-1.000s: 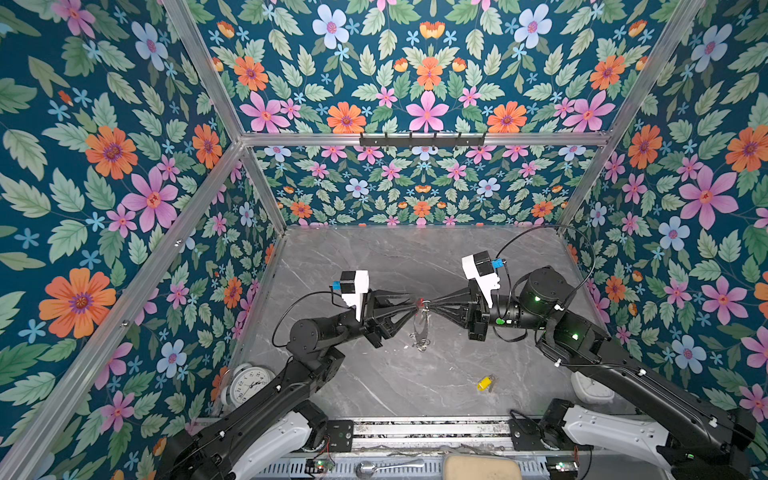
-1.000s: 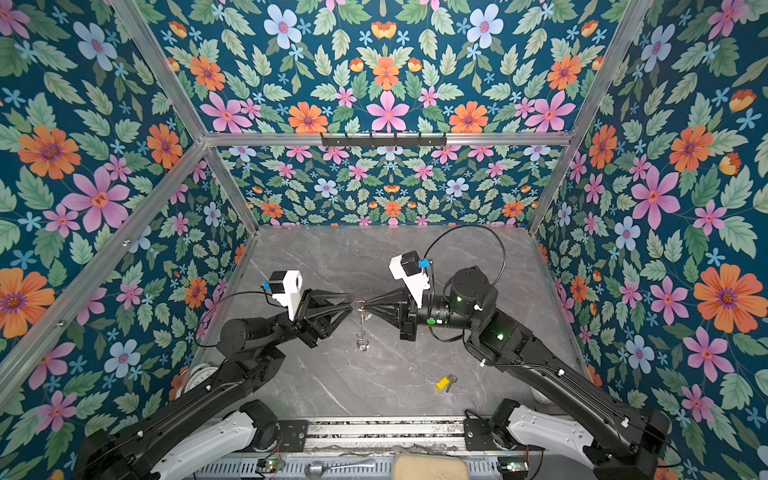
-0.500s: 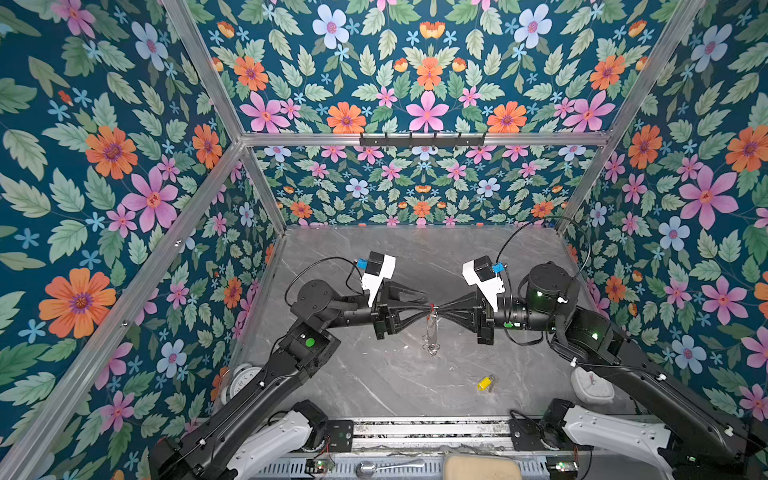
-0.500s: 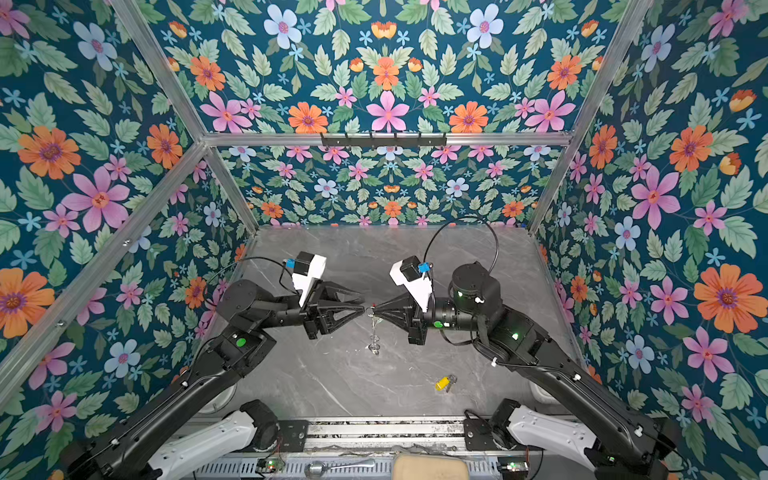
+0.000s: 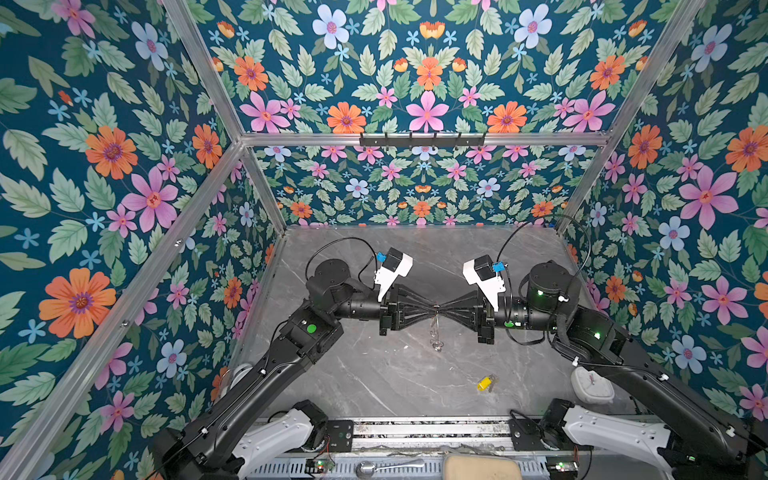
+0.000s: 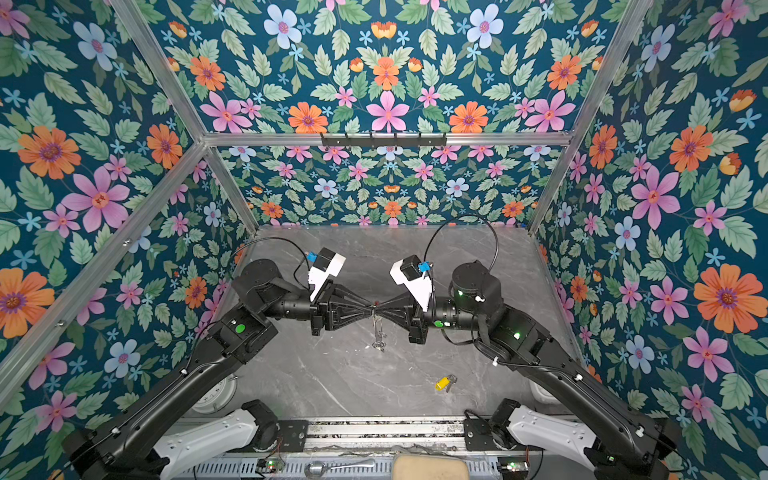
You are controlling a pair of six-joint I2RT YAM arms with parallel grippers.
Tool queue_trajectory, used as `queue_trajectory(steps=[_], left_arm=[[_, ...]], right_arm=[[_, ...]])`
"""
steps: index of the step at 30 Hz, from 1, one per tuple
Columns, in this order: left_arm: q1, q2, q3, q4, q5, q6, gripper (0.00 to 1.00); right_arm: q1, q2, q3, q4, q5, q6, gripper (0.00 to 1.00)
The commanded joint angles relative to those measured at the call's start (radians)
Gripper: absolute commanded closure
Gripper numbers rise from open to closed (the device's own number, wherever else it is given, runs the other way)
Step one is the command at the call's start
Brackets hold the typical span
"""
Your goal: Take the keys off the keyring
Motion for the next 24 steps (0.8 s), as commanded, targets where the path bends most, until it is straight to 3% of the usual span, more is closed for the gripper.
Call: queue_trajectory(steps=[1, 15, 19, 22, 23, 24], left_arm=[[-0.001, 0.004, 0.015, 0.004, 0.041, 0.018, 0.83], [-0.001, 0.035, 0.037, 0.0, 0.079, 0.006, 0.89], [-0.003, 0.036, 0.038, -0.008, 0.077, 0.02, 1.0], [-0.005, 0.016, 0.031, -0.024, 0.029, 0.063, 1.0], [-0.005, 0.001, 0.022, -0.021, 0.003, 0.075, 1.0], [-0.005, -0.013, 0.012, -0.007, -0.017, 0.079, 1.0]], right_arm=[[0.0, 0.004, 0.008, -0.004, 0.025, -0.021, 1.0], [-0.001, 0.012, 0.022, -0.028, 0.094, -0.032, 1.0], [-0.001, 0.017, 0.028, -0.022, 0.093, -0.032, 1.0], [0.0, 0.018, 0.027, -0.004, 0.08, -0.027, 1.0], [0.0, 0.016, 0.027, 0.001, 0.07, -0.028, 0.97], [0.0, 0.011, 0.02, 0.01, 0.062, -0.031, 0.86]])
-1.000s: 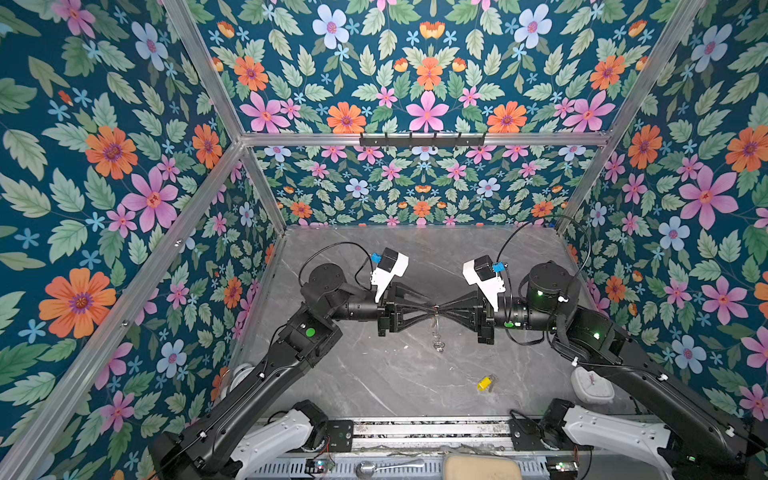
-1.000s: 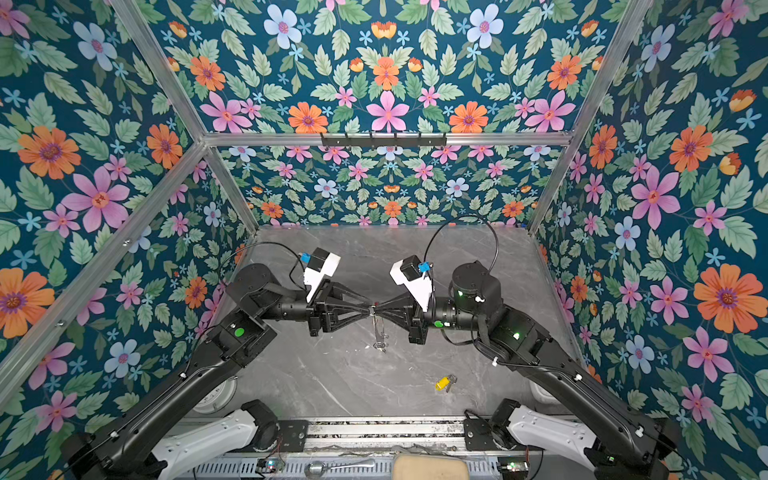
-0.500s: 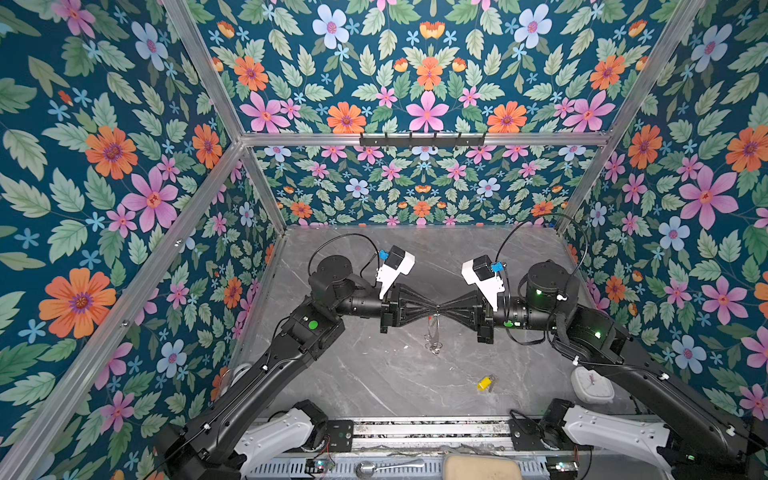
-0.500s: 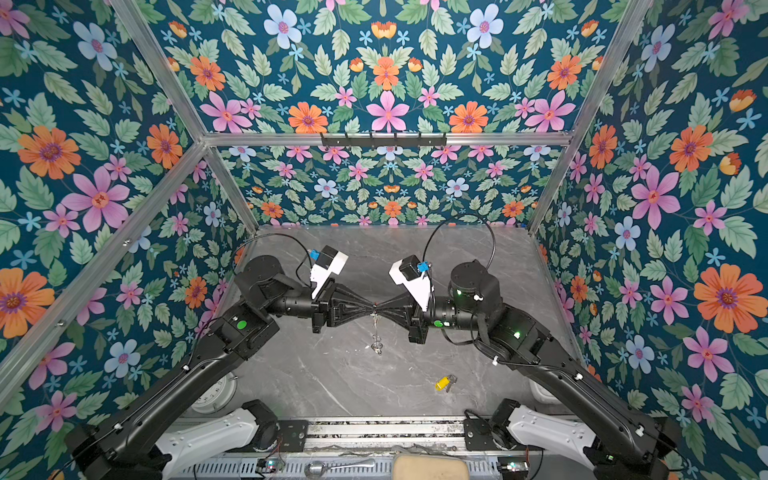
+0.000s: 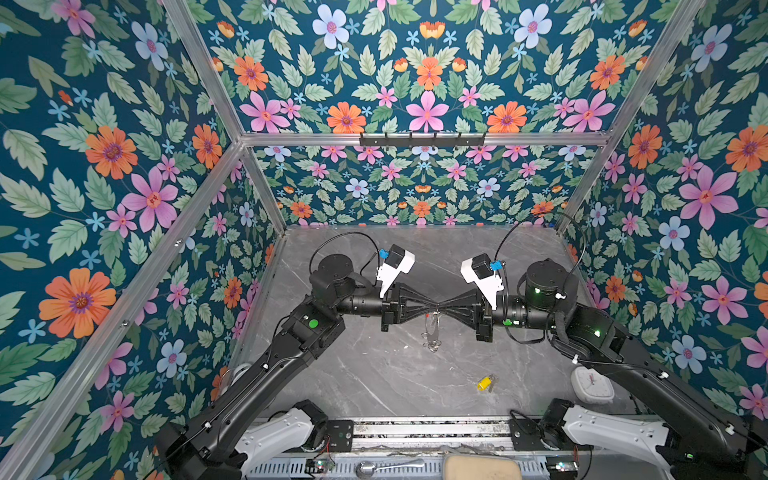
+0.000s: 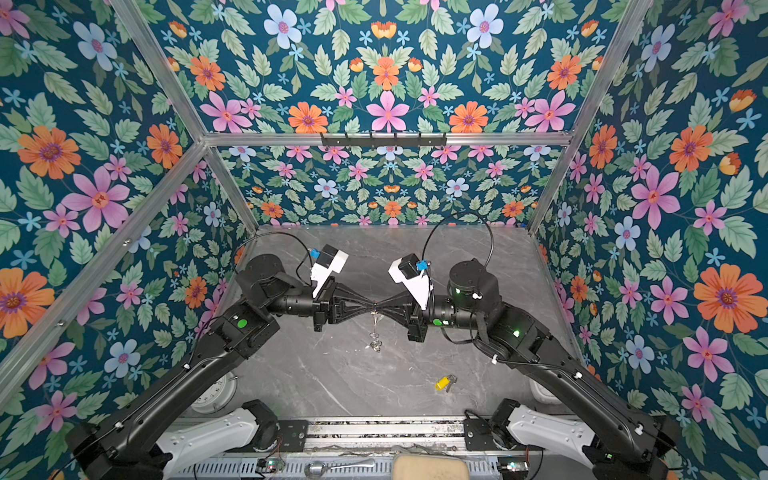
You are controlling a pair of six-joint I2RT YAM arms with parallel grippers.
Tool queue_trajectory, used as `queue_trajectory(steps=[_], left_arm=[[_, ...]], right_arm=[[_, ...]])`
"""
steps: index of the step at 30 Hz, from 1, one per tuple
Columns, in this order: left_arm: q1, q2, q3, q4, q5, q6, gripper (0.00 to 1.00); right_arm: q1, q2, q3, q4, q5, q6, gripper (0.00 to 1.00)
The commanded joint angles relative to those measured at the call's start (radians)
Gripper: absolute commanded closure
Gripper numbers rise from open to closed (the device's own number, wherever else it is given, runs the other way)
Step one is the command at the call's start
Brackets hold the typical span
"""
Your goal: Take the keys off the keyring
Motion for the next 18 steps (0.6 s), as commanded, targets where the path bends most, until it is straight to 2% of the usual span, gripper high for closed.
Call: queue_trajectory(steps=[1, 2, 5, 10, 14, 18], left_arm=[[-0.004, -0.039, -0.019, 0.049, -0.02, 0.044, 1.0], [-0.005, -0.05, -0.028, 0.068, -0.029, 0.041, 1.0], [-0.004, -0.067, -0.053, 0.112, -0.047, 0.035, 1.0], [-0.005, -0.084, -0.094, 0.195, -0.046, 0.011, 1.0], [-0.005, -0.092, -0.111, 0.24, -0.055, -0.009, 1.0], [-0.003, -0.092, -0.125, 0.275, -0.054, -0.033, 1.0]], right_arm=[[-0.001, -0.011, -0.014, 0.06, 0.018, -0.008, 0.75], [0.0, -0.022, -0.025, 0.074, 0.023, -0.002, 0.65], [-0.01, -0.047, -0.049, 0.092, 0.01, -0.005, 0.54], [-0.123, -0.066, -0.13, 0.204, -0.212, 0.075, 0.48], [-0.129, -0.043, -0.158, 0.226, -0.361, 0.064, 0.46], [-0.129, -0.042, -0.201, 0.268, -0.387, 0.073, 0.43]])
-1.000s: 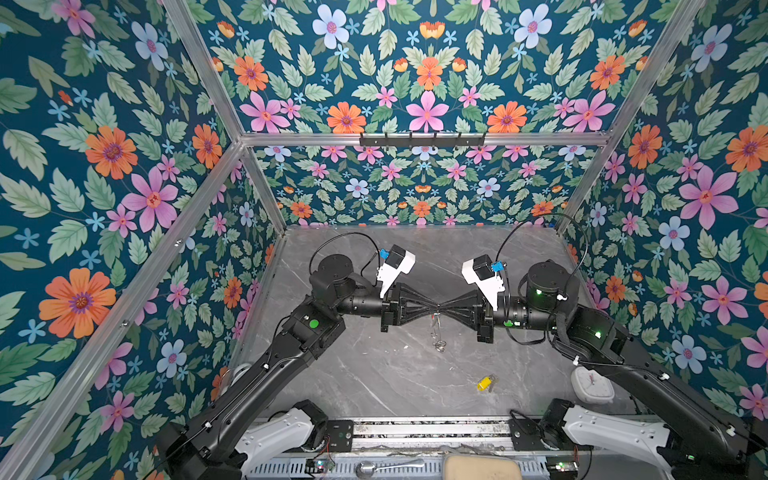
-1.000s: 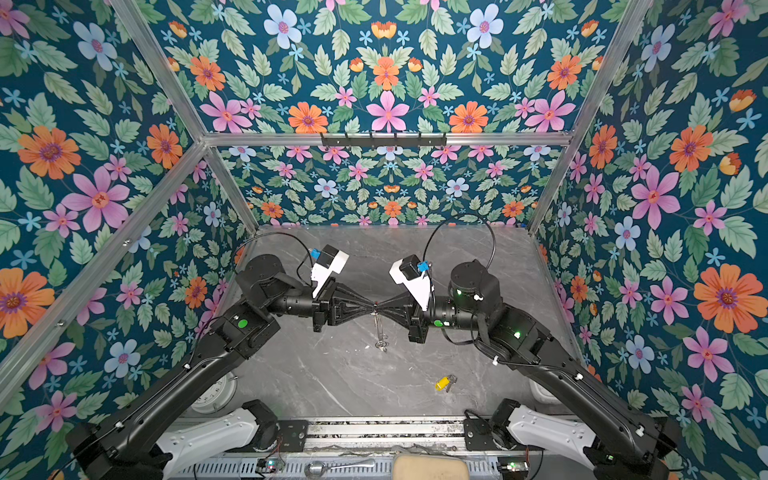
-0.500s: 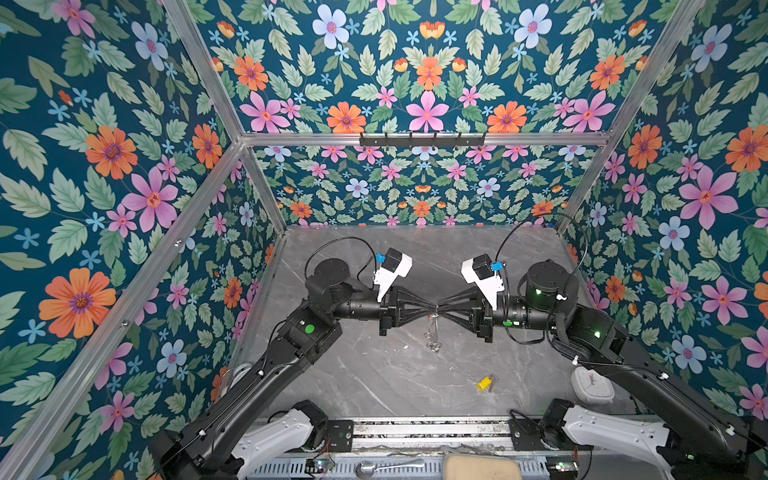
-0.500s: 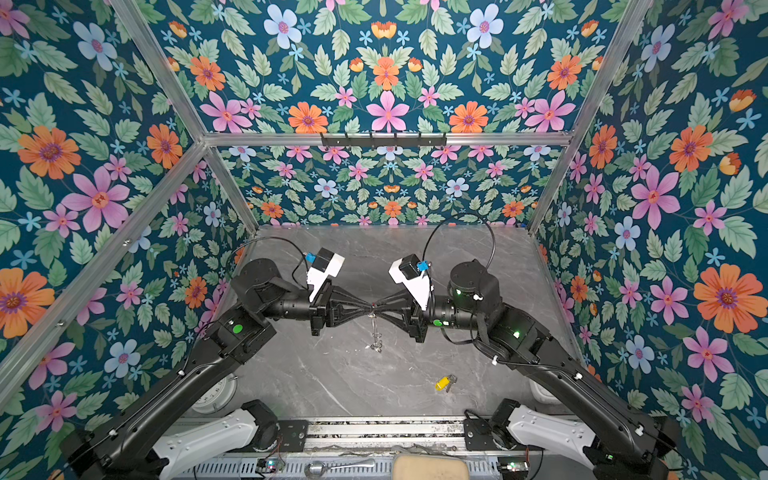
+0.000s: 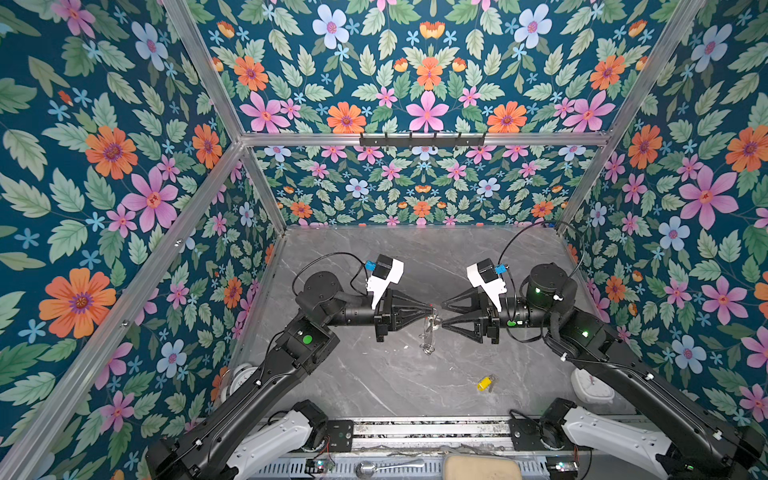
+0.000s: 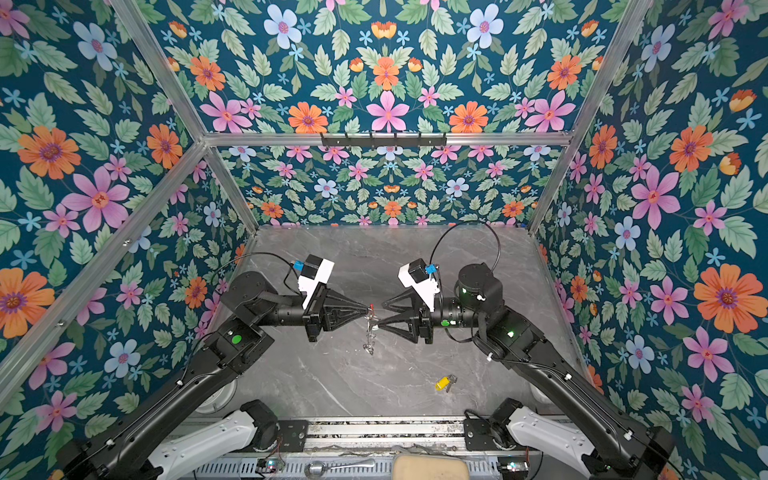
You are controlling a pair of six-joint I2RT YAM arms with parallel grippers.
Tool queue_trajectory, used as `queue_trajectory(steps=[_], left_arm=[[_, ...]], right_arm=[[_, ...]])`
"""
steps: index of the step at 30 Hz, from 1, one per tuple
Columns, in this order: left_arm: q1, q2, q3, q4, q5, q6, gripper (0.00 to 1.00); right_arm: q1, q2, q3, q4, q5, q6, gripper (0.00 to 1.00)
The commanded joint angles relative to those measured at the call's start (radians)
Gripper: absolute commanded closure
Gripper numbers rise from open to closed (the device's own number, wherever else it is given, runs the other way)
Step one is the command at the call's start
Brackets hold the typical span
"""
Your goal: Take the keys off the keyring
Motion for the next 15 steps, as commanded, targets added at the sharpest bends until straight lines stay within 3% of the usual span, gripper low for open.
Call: queue_trajectory(steps=[1, 8, 15], left_arm=[[0.002, -0.001, -0.004, 0.084, -0.002, -0.025, 1.0], [0.001, 0.0, -0.011, 0.116, -0.001, -0.047, 1.0], [0.001, -0.004, -0.019, 0.121, -0.015, -0.049, 1.0]], right_arm=[[0.0, -0.002, -0.024, 0.092, -0.089, 0.025, 0.43], [0.001, 0.03, -0.03, 0.128, -0.071, 0.051, 0.43], [0.004, 0.052, -0.02, 0.165, -0.094, 0.072, 0.56]])
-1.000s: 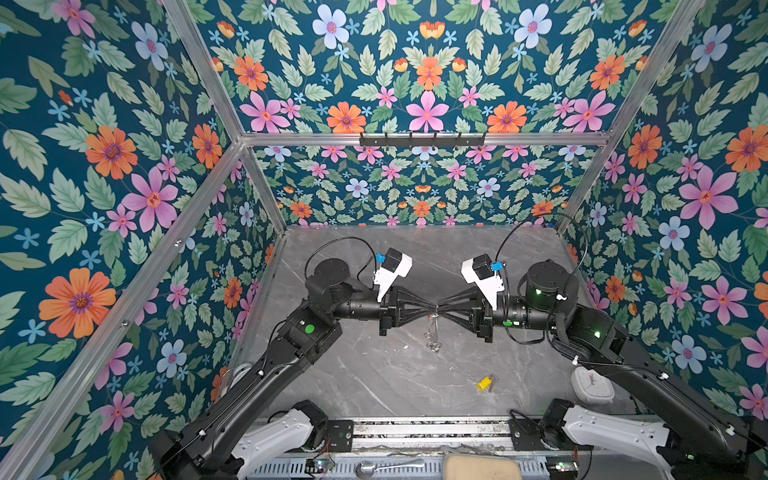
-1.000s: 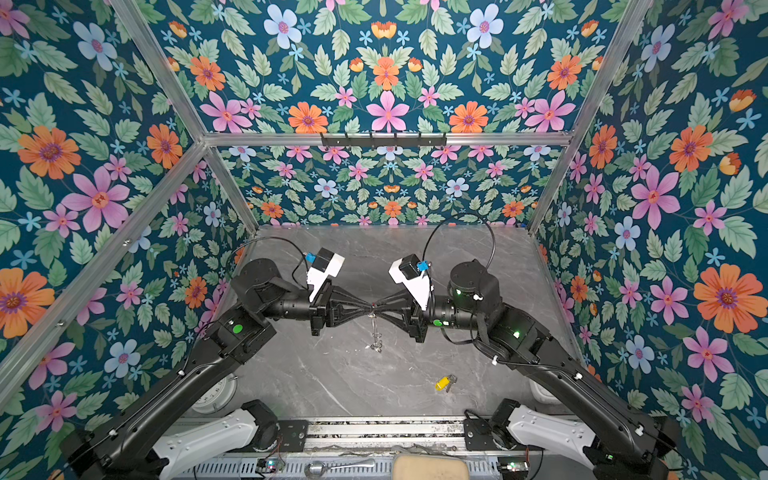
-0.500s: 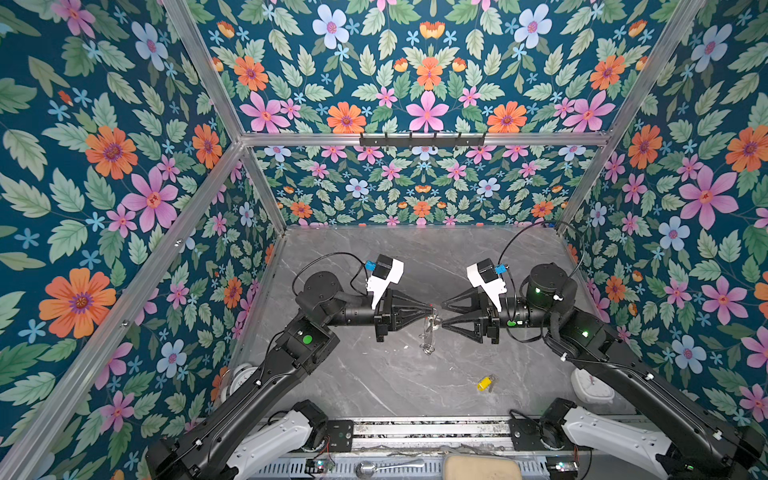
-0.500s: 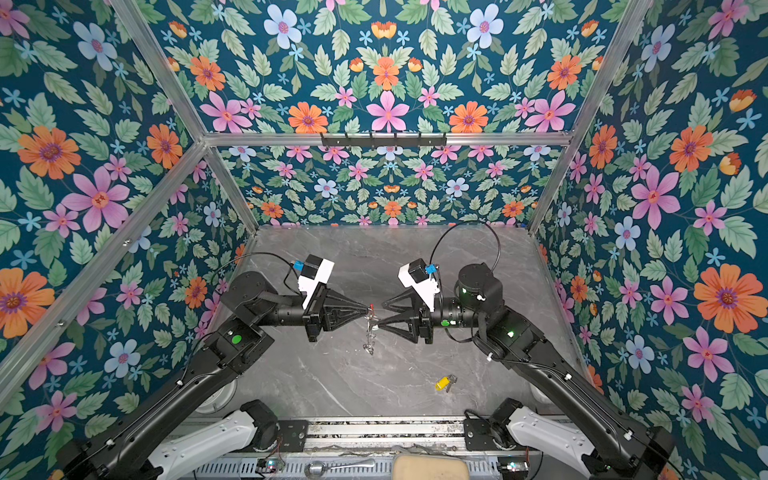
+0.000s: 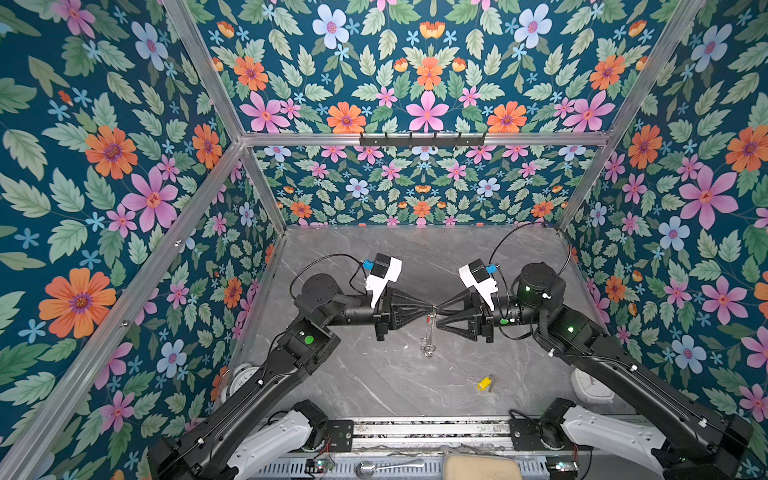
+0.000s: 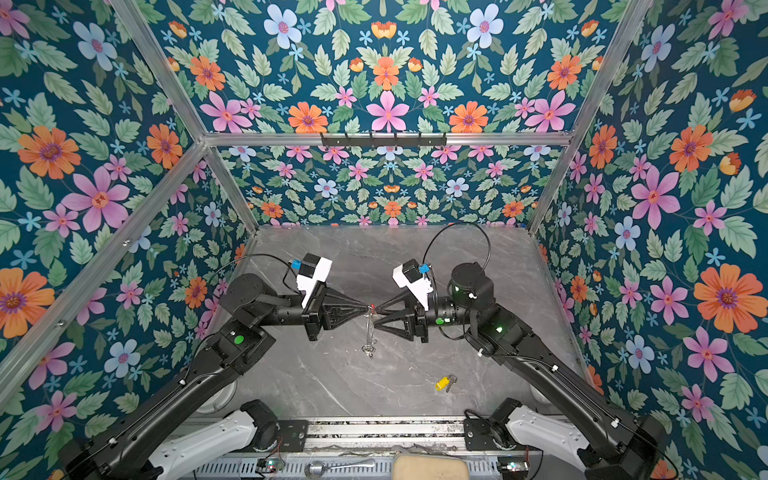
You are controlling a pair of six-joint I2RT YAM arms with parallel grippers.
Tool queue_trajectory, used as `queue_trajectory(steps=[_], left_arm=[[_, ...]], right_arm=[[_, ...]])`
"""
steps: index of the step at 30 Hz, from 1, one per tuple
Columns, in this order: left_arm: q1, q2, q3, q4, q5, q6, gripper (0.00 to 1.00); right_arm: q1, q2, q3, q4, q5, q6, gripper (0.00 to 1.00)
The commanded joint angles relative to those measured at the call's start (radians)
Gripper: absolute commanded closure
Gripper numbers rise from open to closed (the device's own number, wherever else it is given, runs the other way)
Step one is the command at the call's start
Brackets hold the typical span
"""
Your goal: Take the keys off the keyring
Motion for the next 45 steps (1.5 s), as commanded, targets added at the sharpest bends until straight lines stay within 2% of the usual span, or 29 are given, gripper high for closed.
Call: queue_trajectory(steps=[1, 8, 15, 18, 20, 21, 24, 32, 36, 41, 45], left_arm=[[0.001, -0.005, -0.001, 0.049, -0.011, -0.001, 1.0], [0.001, -0.003, -0.003, 0.054, -0.029, -0.002, 1.0], [0.001, -0.011, -0.012, 0.084, -0.046, -0.017, 1.0], [0.002, -0.013, -0.021, 0.114, -0.051, -0.032, 1.0], [0.002, -0.013, -0.033, 0.15, -0.057, -0.05, 1.0], [0.002, -0.013, -0.04, 0.165, -0.059, -0.057, 1.0], [0.001, -0.019, -0.077, 0.237, -0.083, -0.078, 1.0], [0.001, -0.048, -0.266, 0.635, -0.199, -0.198, 1.0], [0.0, -0.029, -0.326, 0.805, -0.223, -0.253, 1.0], [0.001, -0.001, -0.38, 0.935, -0.235, -0.296, 1.0], [0.002, -0.007, -0.404, 0.961, -0.252, -0.293, 1.0]], right_arm=[[0.007, 0.005, 0.007, 0.063, -0.029, 0.021, 0.58], [0.031, 0.016, 0.023, 0.05, -0.022, 0.008, 0.69], [0.047, 0.025, 0.03, 0.02, 0.01, -0.015, 0.76], [0.054, 0.029, 0.03, 0.023, 0.021, -0.017, 0.87], [0.059, 0.031, 0.032, 0.027, 0.026, -0.017, 0.99], [0.061, 0.034, 0.032, 0.03, 0.028, -0.017, 1.0], [0.07, 0.047, 0.037, 0.038, 0.028, -0.016, 1.0], [0.105, 0.096, 0.058, 0.087, 0.052, -0.009, 1.0], [0.119, 0.122, 0.07, 0.112, 0.052, -0.001, 1.0], [0.126, 0.137, 0.07, 0.166, 0.059, 0.017, 1.0], [0.127, 0.148, 0.063, 0.185, 0.059, 0.029, 1.0]])
